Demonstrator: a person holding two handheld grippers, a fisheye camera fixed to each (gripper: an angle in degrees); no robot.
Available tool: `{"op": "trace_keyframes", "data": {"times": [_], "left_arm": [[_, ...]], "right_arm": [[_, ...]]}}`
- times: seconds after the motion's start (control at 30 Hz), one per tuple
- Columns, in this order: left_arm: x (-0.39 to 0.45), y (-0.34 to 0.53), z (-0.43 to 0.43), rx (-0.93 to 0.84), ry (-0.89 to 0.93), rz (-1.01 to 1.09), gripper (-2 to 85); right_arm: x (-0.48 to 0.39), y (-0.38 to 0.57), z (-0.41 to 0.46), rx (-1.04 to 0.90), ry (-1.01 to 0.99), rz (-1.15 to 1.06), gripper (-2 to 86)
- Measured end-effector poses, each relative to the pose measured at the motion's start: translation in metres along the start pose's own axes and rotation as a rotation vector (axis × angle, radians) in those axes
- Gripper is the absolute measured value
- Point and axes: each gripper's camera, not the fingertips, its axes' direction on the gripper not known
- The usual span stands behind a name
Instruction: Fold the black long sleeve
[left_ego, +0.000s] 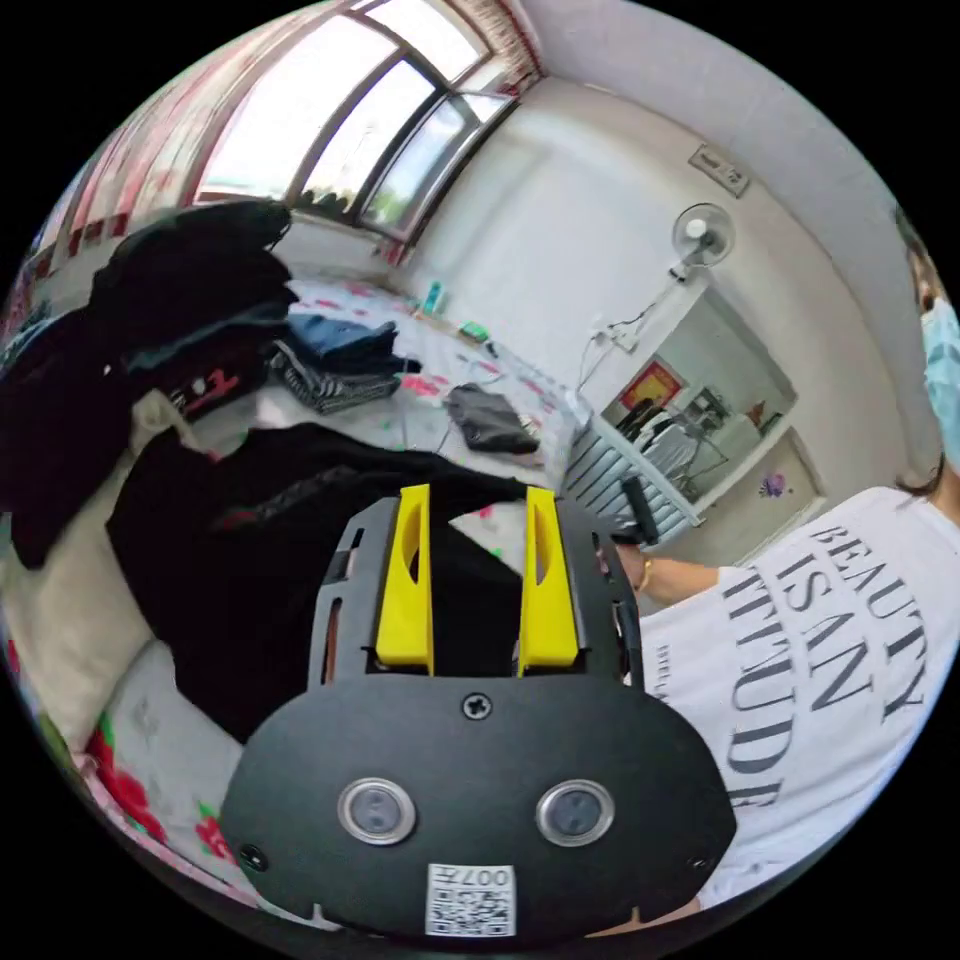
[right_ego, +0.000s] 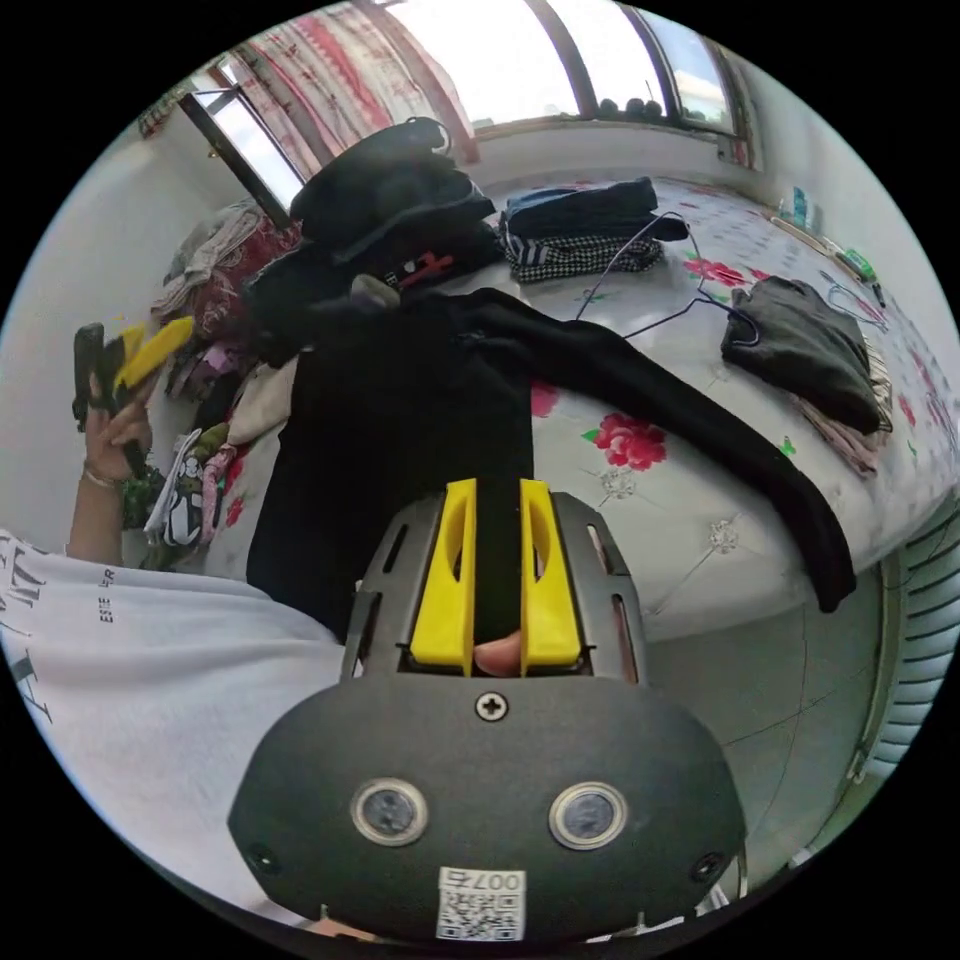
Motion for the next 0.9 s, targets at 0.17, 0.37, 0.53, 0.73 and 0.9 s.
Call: {"op": "trace_keyframes", "data": {"times": [0.17,0.37,0.53,0.73,0.9], "left_arm": [[-0.069,0.083,0.052,-0.249,-0.339,-0.344,12.0],[-0.114,0.08,0.06,-0.302,-0.576,-0.411,11.3],[-0.152,0.052,0.088,-0.34,-0.652,-0.377,7.9],[-0.188,0.057,0.132,-0.526,-0.789,-0.39,1.6],[-0.182,0.051,0.144,-0.582,-0.826,-0.242,-0.5]], "right_arm": [[0.021,0.003,0.009,-0.034,0.011,0.042,4.6],[-0.005,-0.056,0.035,-0.038,0.118,-0.189,6.8],[-0.036,-0.126,0.091,-0.192,0.24,-0.493,7.8],[-0.048,-0.137,0.152,-0.437,0.3,-0.662,2.0],[-0.065,-0.115,0.076,-0.226,0.21,-0.718,0.2]]}}
